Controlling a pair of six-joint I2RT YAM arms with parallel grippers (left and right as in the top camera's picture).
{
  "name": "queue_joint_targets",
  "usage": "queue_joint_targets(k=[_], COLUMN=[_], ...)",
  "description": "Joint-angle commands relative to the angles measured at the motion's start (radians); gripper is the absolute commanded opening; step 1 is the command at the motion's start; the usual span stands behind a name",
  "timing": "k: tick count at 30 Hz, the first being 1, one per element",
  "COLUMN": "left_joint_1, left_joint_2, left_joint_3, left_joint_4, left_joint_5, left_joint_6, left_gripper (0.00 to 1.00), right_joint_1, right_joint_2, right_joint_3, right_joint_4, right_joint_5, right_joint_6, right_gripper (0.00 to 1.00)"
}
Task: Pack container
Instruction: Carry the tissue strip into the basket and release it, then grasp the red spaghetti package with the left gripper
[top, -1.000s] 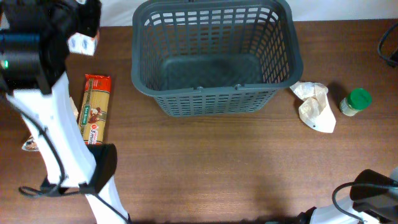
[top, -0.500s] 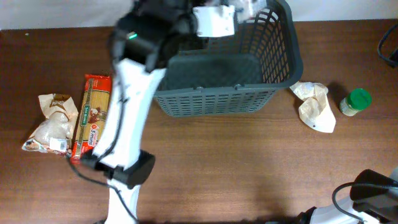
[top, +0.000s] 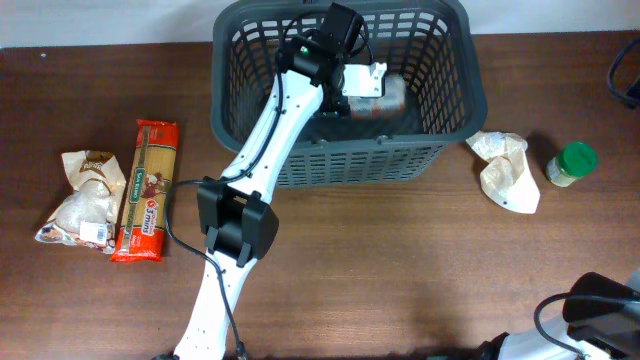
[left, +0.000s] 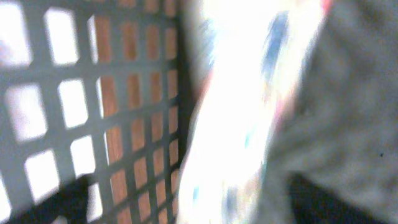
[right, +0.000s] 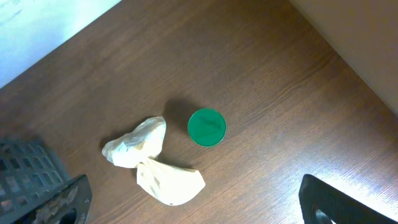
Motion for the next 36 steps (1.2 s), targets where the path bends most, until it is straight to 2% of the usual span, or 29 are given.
queue_joint_targets(k=[1, 7, 9, 13, 16, 20, 22, 23, 26, 31, 36], left_joint_1=[-0.011, 0.0, 0.042, 0.224, 0.417, 0.641, 0.717, 0.744, 0.771, 0.772, 0.773], left_joint_2=[-0.106, -0.313, -0.376, -0.412, -0.393, -0.352, -0.326, -0.308, -0.276, -0.272, -0.272], left_joint_3=[0.08, 0.191, 0.191, 0.191, 0.177, 0.08, -0.049, -0.134, -0.361, -0.677, -0.815], left_joint_4=[-0.042, -0.221, -0.283, -0.436, -0.497, -0.497, -0.496, -0.493, -0.43, -0.187, -0.087], left_joint_5=[-0.096, -0.08, -0.08, -0.081, -0.066, 0.137, 0.15, 0.15, 0.148, 0.137, 0.047], left_joint_6=[-0.299, -0.432, -0.557, -0.854, -0.972, -0.956, -0.928, -0.872, -0.757, -0.719, -0.718], left_gripper=[0.99, 0.99, 0.99, 0.99, 0.99, 0.99, 0.99, 0.99, 0.99, 0.99, 0.99], right_joint_1=[-0.001, -0.001, -0.001, -0.001, -0.001, -0.001, -0.001, -0.001, -0.001, -0.001, -0.001], right_joint_2=[0.006, 0.006, 0.006, 0.006, 0.006, 0.006, 0.006, 0.006, 0.006, 0.006, 0.006], right_joint_3=[0.011, 0.011, 0.011, 0.011, 0.011, 0.011, 0.011, 0.011, 0.011, 0.011, 0.011], right_joint_4=[0.001, 0.001, 0.001, 0.001, 0.001, 0.001, 0.001, 0.001, 0.001, 0.001, 0.001], right_joint_5=[0.006, 0.006, 0.006, 0.006, 0.006, 0.006, 0.006, 0.006, 0.006, 0.006, 0.006], right_joint_6=[-0.003, -0.003, -0.003, -0.003, -0.003, -0.003, -0.003, -0.003, -0.003, -0.003, -0.003], right_gripper=[0.99, 0.99, 0.99, 0.99, 0.99, 0.99, 0.99, 0.99, 0.99, 0.99, 0.99])
